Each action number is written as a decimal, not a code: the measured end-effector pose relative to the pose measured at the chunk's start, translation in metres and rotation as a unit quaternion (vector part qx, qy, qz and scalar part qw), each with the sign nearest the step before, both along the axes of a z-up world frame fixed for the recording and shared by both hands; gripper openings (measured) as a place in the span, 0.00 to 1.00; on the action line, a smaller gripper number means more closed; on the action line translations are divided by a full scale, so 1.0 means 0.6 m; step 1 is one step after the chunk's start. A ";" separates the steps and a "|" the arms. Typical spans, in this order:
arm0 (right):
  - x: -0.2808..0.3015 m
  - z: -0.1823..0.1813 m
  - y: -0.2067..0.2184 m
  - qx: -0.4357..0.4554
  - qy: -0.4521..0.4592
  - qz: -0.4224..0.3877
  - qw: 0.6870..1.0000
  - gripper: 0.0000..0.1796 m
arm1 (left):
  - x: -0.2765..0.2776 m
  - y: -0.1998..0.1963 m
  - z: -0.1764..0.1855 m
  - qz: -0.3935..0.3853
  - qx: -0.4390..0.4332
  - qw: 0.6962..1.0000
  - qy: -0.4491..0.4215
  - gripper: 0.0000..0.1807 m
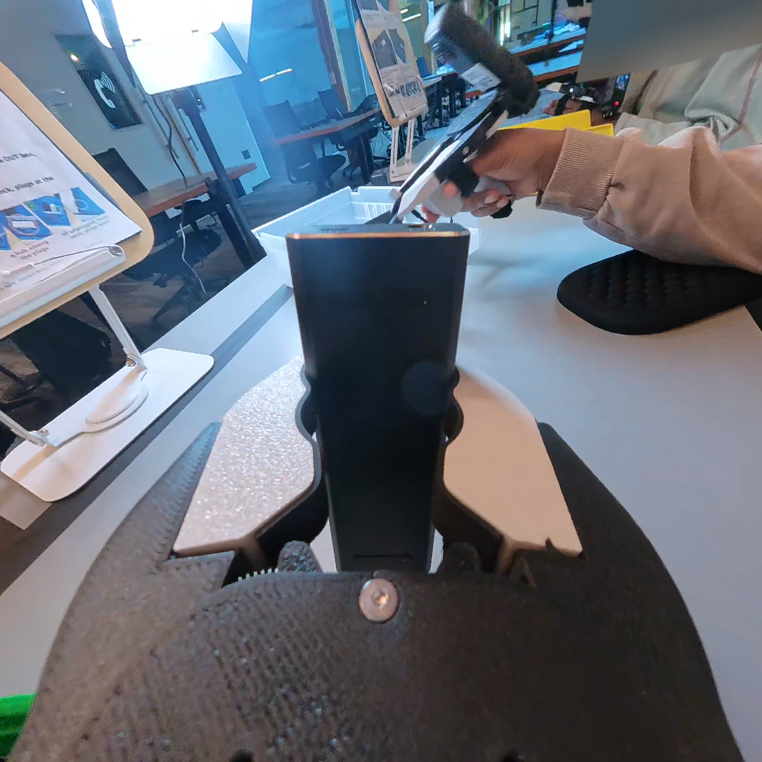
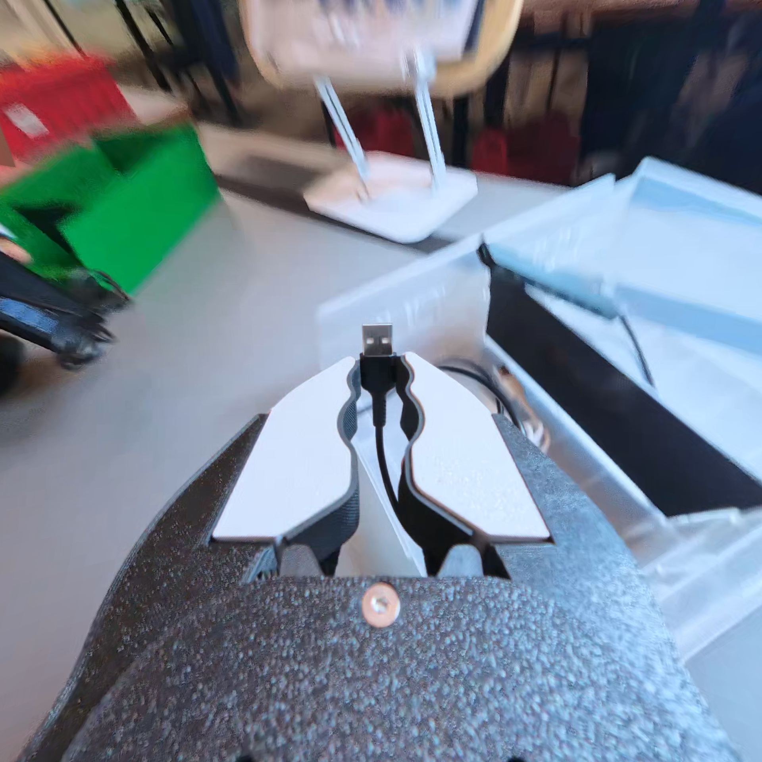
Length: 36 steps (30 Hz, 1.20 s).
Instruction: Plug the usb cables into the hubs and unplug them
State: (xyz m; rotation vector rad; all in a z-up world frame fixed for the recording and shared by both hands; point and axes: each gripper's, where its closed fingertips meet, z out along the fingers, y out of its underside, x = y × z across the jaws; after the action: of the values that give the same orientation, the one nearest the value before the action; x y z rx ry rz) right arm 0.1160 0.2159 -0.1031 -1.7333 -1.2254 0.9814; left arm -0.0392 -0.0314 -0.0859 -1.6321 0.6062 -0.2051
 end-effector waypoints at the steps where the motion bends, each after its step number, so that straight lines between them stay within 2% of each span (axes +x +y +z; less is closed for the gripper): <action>1: 0.000 -0.030 0.009 0.004 -0.052 -0.016 0.999 0.12 | 0.003 0.000 -0.004 -0.003 -0.003 1.000 0.003 0.34; 3: 0.002 -0.050 0.036 0.064 -0.107 -0.064 0.990 0.20 | 0.008 0.000 -0.008 -0.008 -0.007 1.000 0.006 0.34; 5: 0.003 -0.045 0.048 0.104 -0.131 -0.089 0.982 0.28 | 0.013 0.000 -0.012 -0.012 -0.009 1.000 0.007 0.34; 8: -0.006 -0.013 0.046 0.151 -0.096 -0.097 0.979 0.31 | 0.019 -0.001 -0.014 -0.022 -0.012 1.000 -0.002 0.34; 11: -0.037 0.025 -0.020 0.172 -0.016 -0.015 0.985 0.28 | 0.029 -0.003 -0.013 -0.036 -0.013 0.999 -0.015 0.33; 14: -0.074 0.038 -0.134 0.188 0.014 0.118 0.975 0.26 | 0.043 -0.008 -0.012 -0.056 -0.007 0.998 -0.013 0.34; 18: -0.115 0.011 -0.306 0.213 0.001 0.296 0.931 0.25 | 0.077 -0.020 -0.018 -0.103 0.000 0.995 -0.004 0.34; 22: -0.140 -0.031 -0.422 0.268 -0.033 0.386 0.882 0.21 | 0.113 -0.029 -0.037 -0.142 -0.006 0.990 0.023 0.33; 25: -0.150 -0.063 -0.465 0.294 -0.052 0.419 0.858 0.16 | 0.131 -0.031 -0.054 -0.153 -0.014 0.987 0.056 0.33; 28: -0.156 -0.079 -0.472 0.312 -0.055 0.420 0.851 0.09 | 0.142 -0.037 -0.063 -0.163 -0.017 0.983 0.083 0.34; 36: -0.145 -0.080 -0.473 0.287 -0.055 0.447 0.846 0.09 | 0.145 -0.039 -0.068 -0.148 -0.017 0.976 0.159 0.34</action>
State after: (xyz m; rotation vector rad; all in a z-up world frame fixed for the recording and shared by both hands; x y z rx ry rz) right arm 0.0291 -0.0680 -0.1511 -0.7077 -2.2126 0.8518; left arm 0.0478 -0.0550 -0.1267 -1.6149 1.0976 -0.1722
